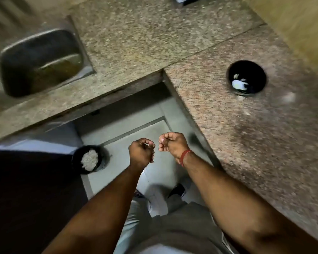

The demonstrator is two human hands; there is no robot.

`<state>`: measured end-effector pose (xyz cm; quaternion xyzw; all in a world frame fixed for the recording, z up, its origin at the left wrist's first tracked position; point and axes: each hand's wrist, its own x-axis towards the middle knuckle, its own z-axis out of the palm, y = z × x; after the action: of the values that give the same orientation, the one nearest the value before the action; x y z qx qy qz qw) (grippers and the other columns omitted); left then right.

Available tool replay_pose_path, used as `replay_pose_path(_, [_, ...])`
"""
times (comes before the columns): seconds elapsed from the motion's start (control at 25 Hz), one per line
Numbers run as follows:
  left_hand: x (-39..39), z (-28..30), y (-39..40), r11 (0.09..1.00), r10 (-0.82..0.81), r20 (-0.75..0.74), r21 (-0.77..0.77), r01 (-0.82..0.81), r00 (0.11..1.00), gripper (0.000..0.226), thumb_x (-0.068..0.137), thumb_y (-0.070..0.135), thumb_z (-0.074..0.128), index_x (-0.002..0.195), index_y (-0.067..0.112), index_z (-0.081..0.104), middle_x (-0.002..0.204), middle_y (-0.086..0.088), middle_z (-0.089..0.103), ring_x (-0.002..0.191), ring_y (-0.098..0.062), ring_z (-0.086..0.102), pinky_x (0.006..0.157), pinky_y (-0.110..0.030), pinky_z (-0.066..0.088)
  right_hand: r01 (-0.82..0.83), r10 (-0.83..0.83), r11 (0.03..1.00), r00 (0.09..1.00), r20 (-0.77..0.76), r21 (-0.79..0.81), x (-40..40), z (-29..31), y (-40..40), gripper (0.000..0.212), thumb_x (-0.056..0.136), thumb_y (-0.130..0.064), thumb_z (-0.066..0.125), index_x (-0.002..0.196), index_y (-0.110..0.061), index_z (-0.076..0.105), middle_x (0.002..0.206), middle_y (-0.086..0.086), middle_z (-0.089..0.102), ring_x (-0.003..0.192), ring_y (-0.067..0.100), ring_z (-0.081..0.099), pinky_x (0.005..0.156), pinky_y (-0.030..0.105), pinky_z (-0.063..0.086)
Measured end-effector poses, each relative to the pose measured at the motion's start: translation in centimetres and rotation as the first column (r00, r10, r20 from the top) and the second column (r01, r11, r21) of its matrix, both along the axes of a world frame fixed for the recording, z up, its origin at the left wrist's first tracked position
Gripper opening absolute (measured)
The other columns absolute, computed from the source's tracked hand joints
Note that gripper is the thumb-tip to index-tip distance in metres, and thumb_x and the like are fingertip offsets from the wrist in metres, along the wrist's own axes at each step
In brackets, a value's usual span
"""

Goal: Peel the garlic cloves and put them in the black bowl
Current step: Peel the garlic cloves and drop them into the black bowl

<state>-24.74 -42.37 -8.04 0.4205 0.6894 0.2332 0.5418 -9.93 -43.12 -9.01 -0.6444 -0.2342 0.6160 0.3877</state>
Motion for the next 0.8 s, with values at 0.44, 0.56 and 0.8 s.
replay_pose_path(0.44, [-31.8,-10.4,0.7,0.903,0.412,-0.048,-0.115,-0.415,0.910,0.022,0.087,-0.016,0.050,0.080,-0.002,0.066,0.058,-0.016,0.060,0.040,-0.027,0.054,0.046,-0.043,0.052,-0.444,0.449,0.886,0.893,0.012,-0.132,-33.1,-10.3,6.9,0.006,0.091,0.012,0.064,0.092,0.008,0.068,0.071,0.014,0.066,0.054,0.021,0.064,0.055,0.028,0.058])
replay_pose_path(0.56, [-37.1,-16.5,2.1,0.843,0.515,-0.102,-0.122,-0.524,0.851,0.023,0.087,-0.015,0.053,0.078,0.000,0.068,0.059,-0.018,0.065,0.044,-0.028,0.062,0.048,-0.049,0.058,-0.528,0.538,0.833,0.843,0.024,-0.166,-39.3,-16.8,9.5,0.015,0.088,0.017,0.062,0.085,0.005,0.069,0.064,0.014,0.066,0.051,0.021,0.064,0.057,0.033,0.061])
replay_pose_path(0.8, [-45.5,-35.1,5.8,0.685,0.704,-0.085,-0.184,-0.705,0.705,0.026,0.082,-0.014,0.061,0.071,0.008,0.068,0.068,-0.011,0.068,0.065,-0.029,0.069,0.062,-0.037,0.063,-0.700,0.742,0.662,0.662,0.104,-0.267,-49.6,-33.0,14.6,0.024,0.090,0.013,0.061,0.081,-0.007,0.069,0.068,0.006,0.068,0.061,0.020,0.067,0.063,0.032,0.060])
